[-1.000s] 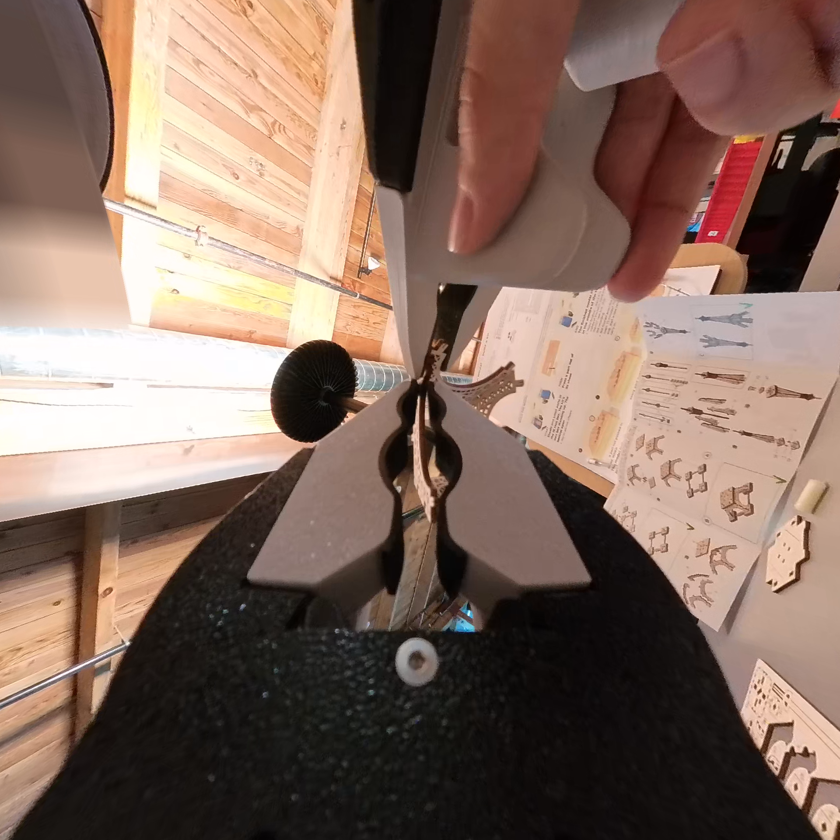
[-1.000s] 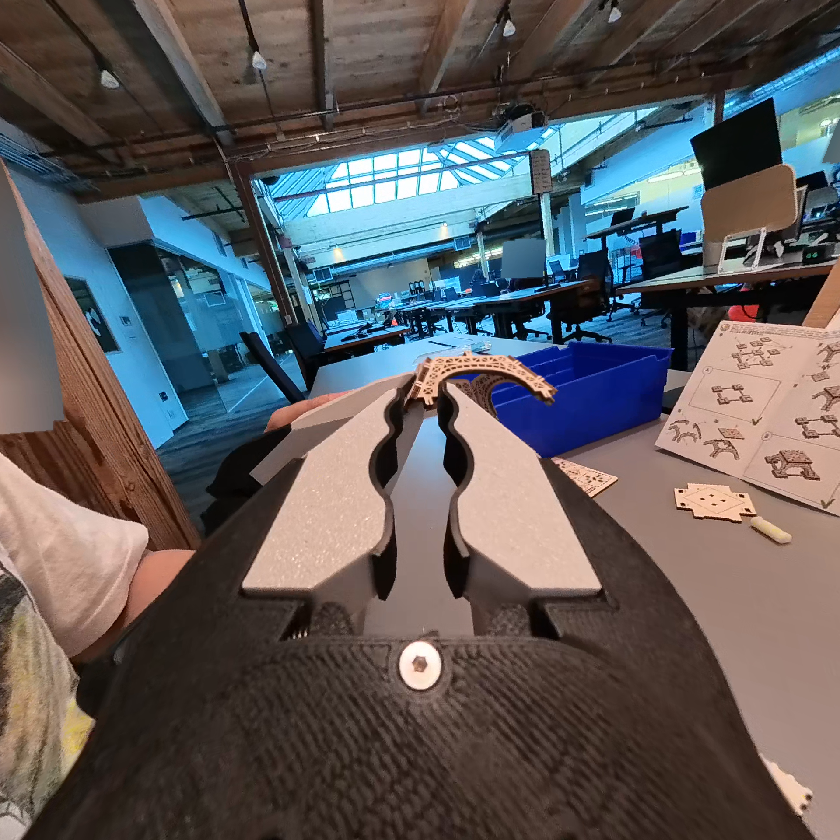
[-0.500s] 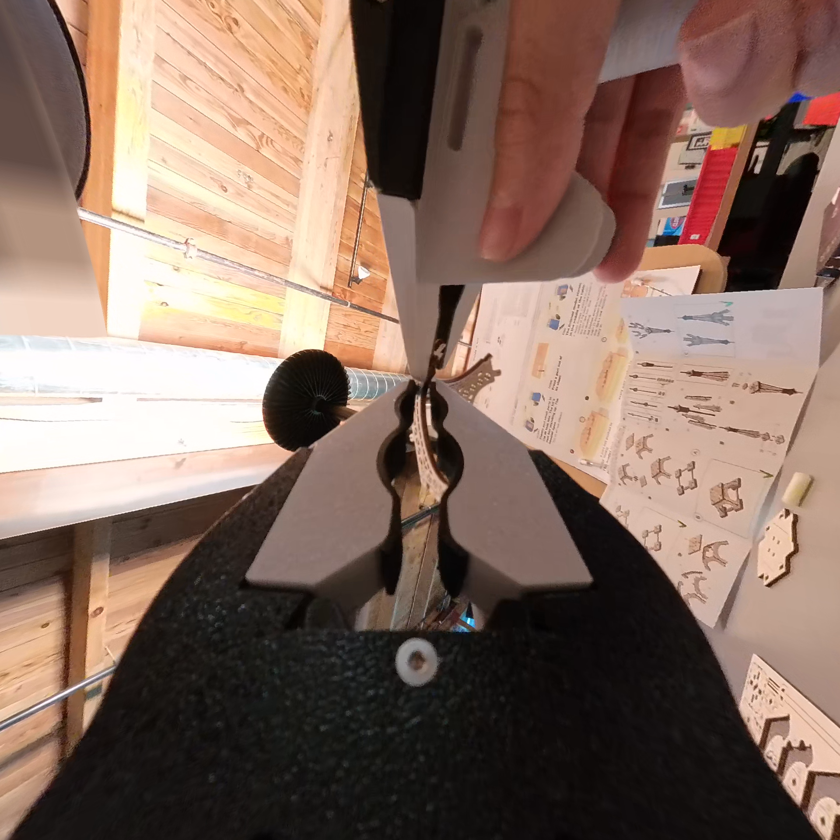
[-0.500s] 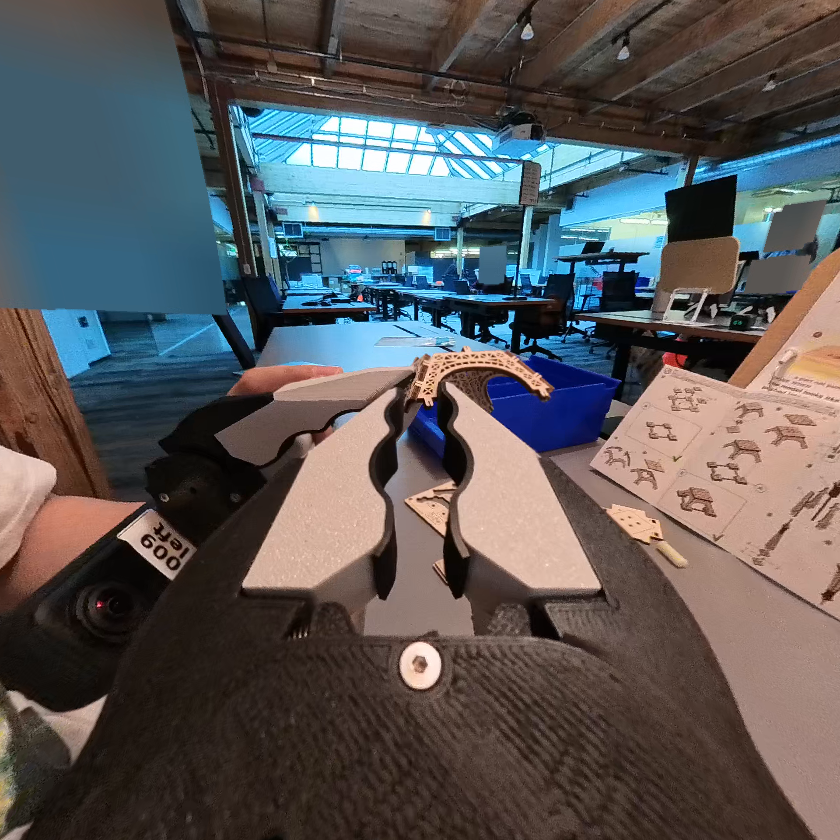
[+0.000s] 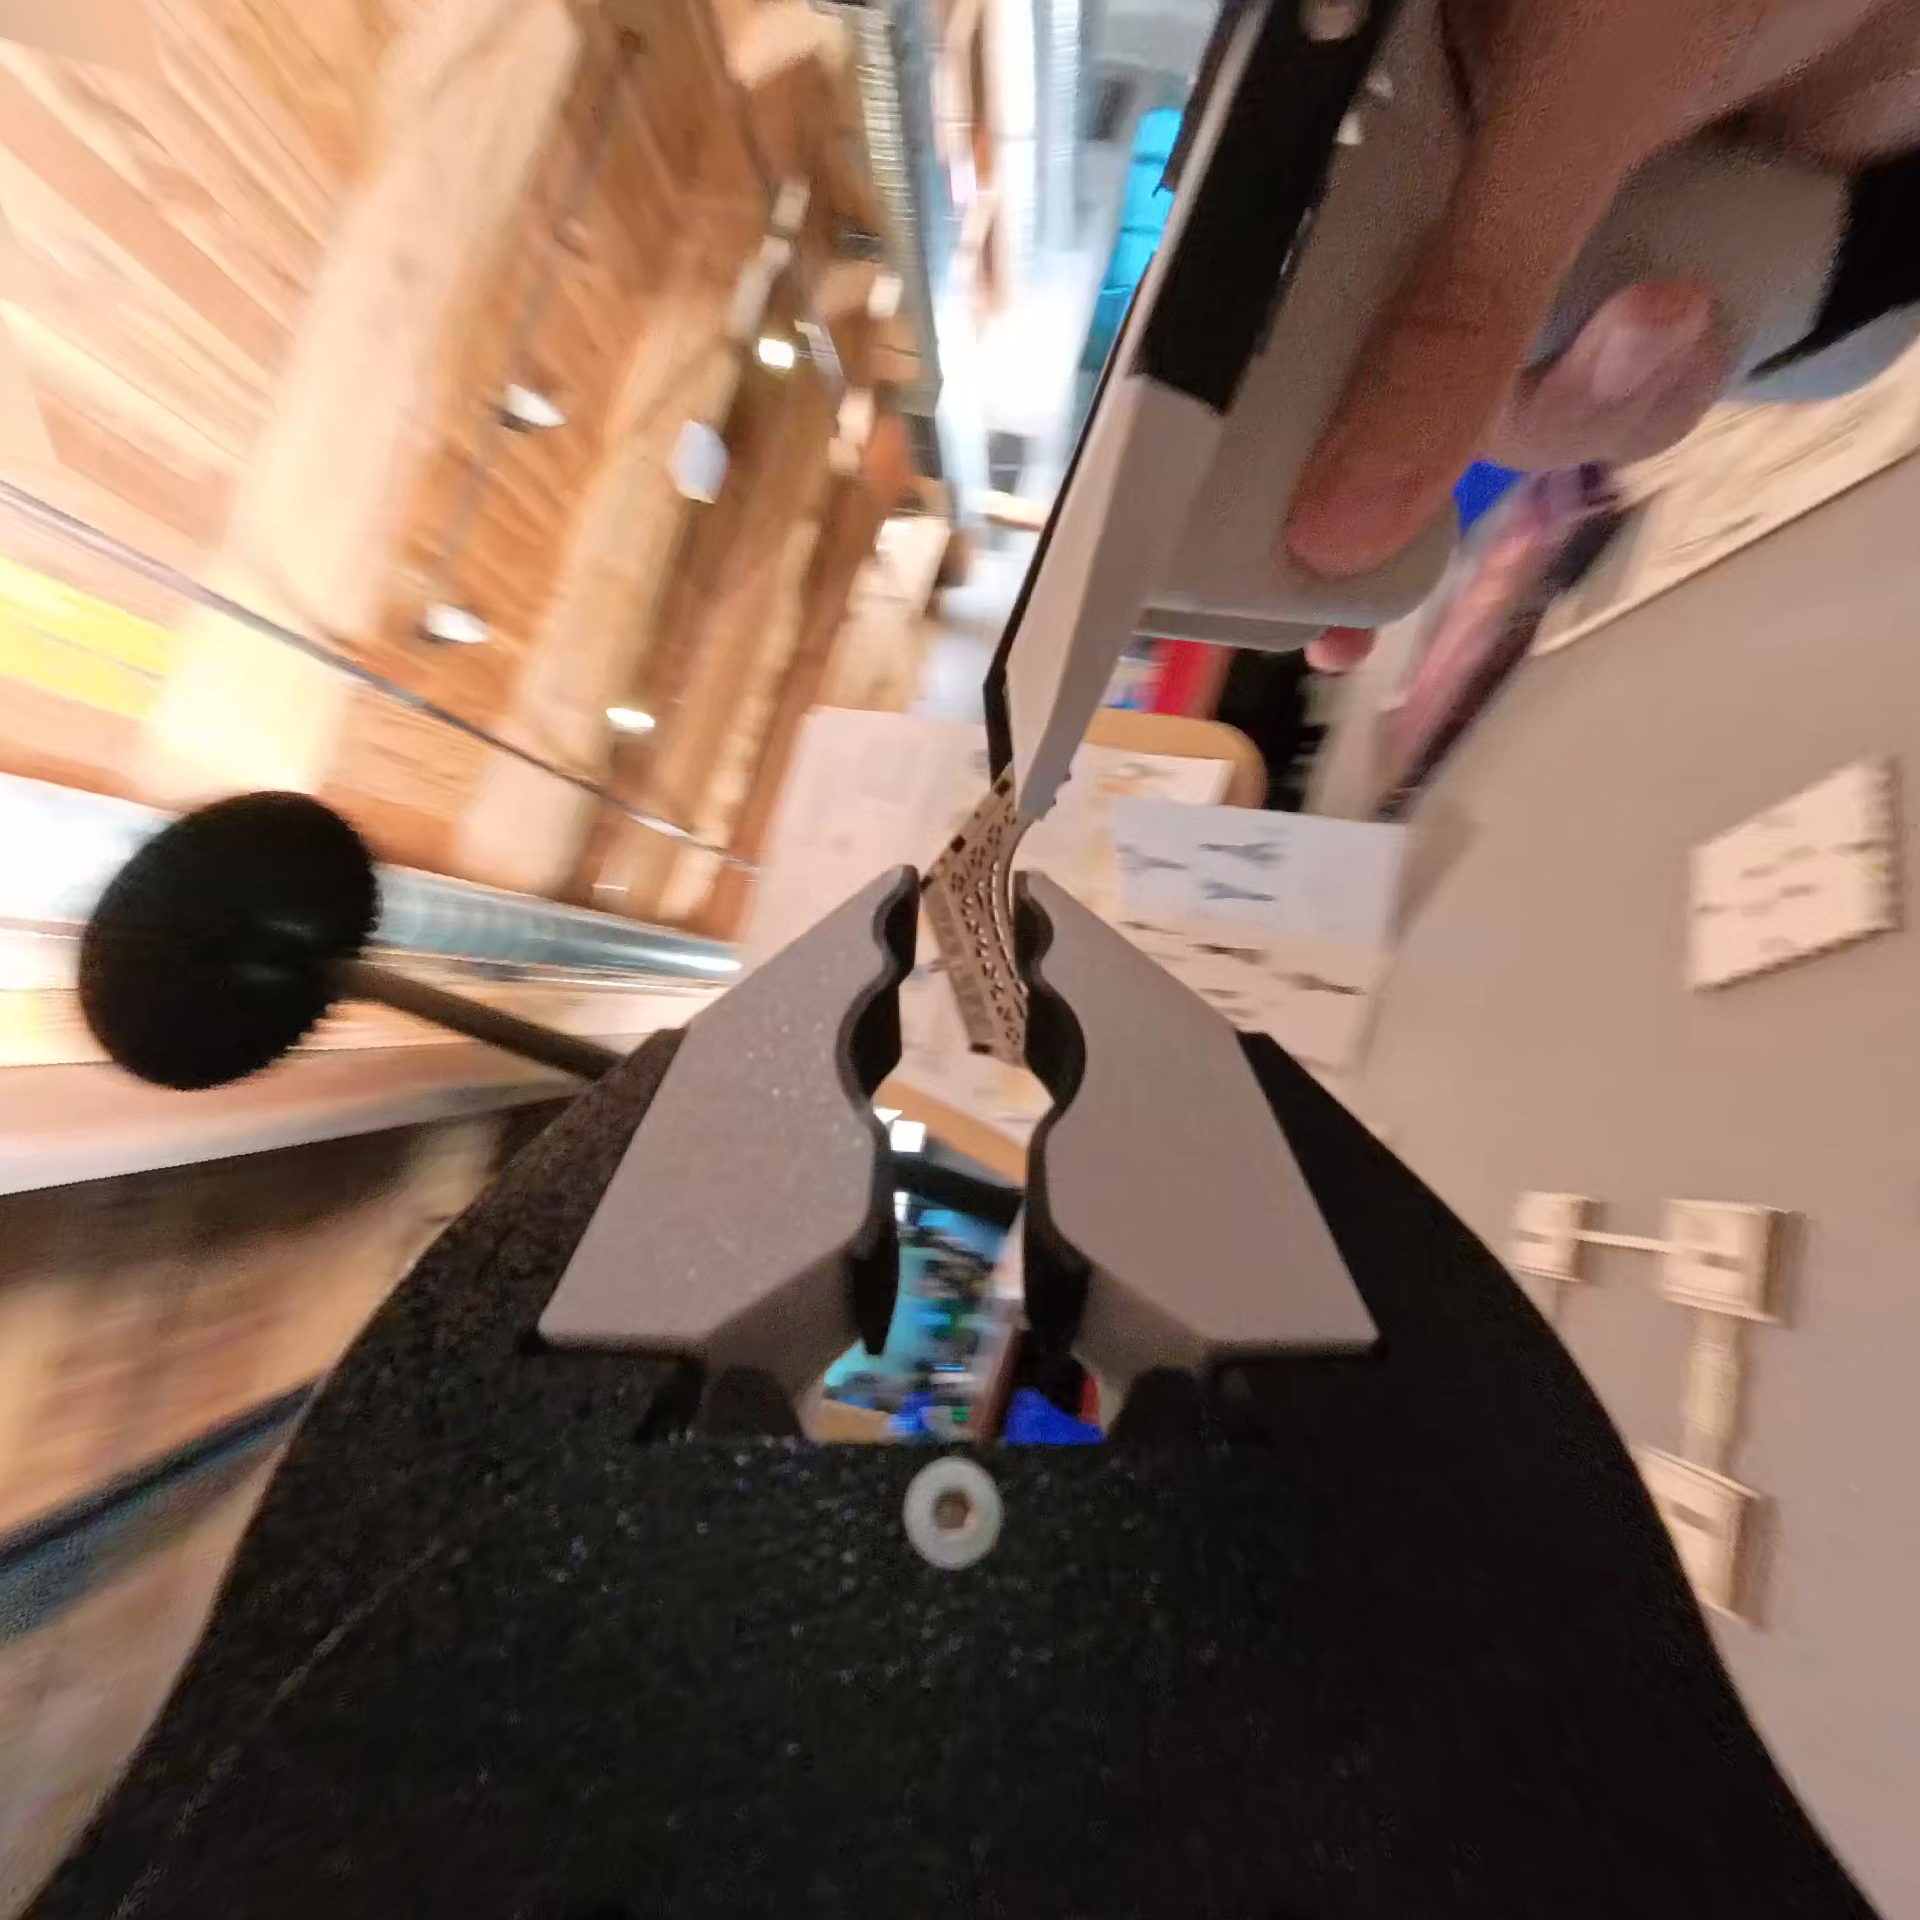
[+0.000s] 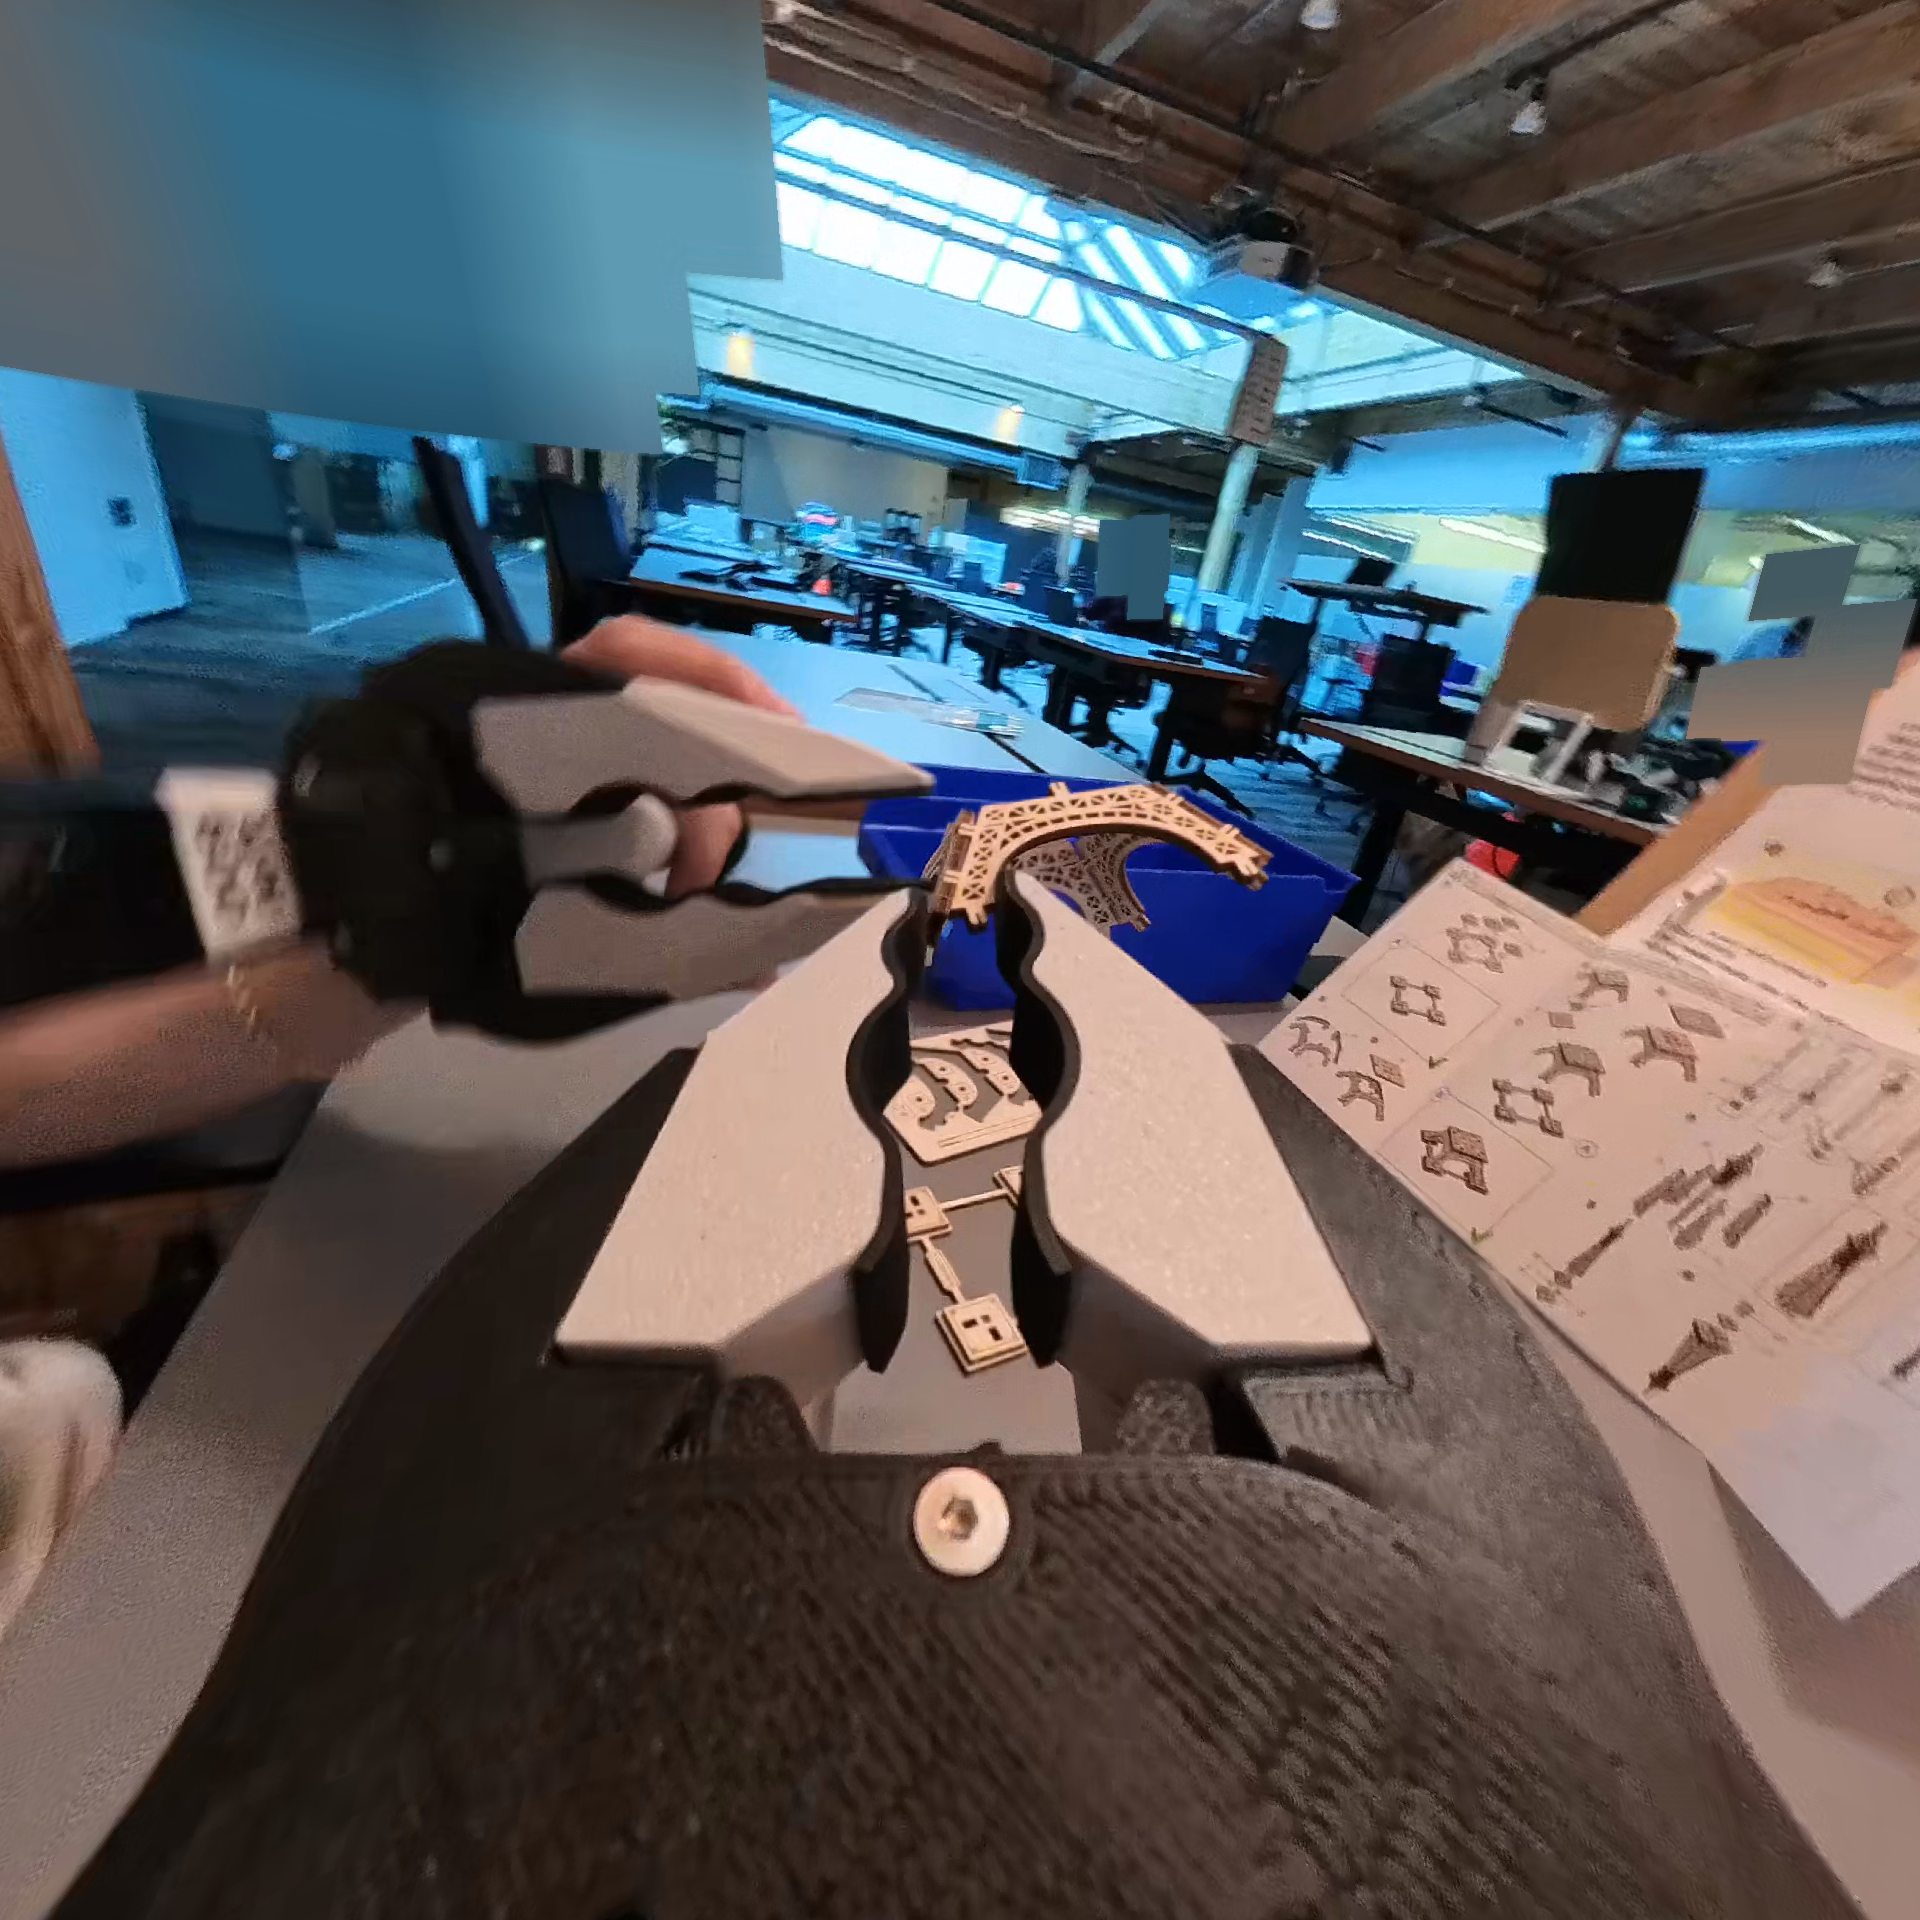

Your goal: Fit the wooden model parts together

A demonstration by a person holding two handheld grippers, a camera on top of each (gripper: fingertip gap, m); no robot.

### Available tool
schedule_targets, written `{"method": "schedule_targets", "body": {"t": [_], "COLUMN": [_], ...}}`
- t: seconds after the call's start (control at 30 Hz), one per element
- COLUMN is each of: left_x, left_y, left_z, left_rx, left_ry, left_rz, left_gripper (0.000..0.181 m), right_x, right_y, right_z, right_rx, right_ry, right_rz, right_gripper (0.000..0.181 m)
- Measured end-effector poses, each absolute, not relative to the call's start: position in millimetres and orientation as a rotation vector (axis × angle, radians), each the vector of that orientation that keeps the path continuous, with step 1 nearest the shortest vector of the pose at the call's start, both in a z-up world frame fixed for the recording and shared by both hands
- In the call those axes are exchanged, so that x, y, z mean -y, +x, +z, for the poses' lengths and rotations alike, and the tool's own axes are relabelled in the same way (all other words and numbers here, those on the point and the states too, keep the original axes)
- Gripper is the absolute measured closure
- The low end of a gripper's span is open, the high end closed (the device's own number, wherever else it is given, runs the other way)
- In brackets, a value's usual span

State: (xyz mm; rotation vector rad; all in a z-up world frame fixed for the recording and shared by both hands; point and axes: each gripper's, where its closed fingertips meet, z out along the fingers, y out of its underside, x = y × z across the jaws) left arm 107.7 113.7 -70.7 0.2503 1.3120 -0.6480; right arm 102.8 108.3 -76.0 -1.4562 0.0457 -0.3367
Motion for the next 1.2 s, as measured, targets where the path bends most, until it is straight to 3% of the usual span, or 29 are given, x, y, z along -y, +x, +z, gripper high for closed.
{"method": "schedule_targets", "body": {"t": [0.2,0.67,0.9,1.03,1.2], "left_x": [-119.9,-118.5,-128.9,-122.9,-119.0], "left_y": [95.0,64.6,53.0,45.8,39.1], "left_z": [-104.4,-120.1,-115.9,-125.9,-151.9], "left_rx": [-1.872,-2.349,-2.363,-2.392,-2.505], "left_ry": [0.174,-0.218,-0.138,-0.033,0.052], "left_rz": [-0.944,-1.462,-1.406,-1.327,-1.188], "left_gripper": [0.154,0.158,0.155,0.136,0.149], "right_x": [-110.5,-113.5,-113.5,-118.8,-122.3], "right_y": [86.6,54.6,56.0,48.6,30.8], "right_z": [-109.5,-117.7,-128.5,-142.3,-154.0], "right_rx": [0.217,0.374,0.383,0.441,0.552], "right_ry": [-1.609,-1.52,-1.584,-1.661,-1.728], "right_rz": [-0.336,-0.128,-0.11,-0.112,-0.089], "right_gripper": [0.17,0.169,0.169,0.169,0.169]}}
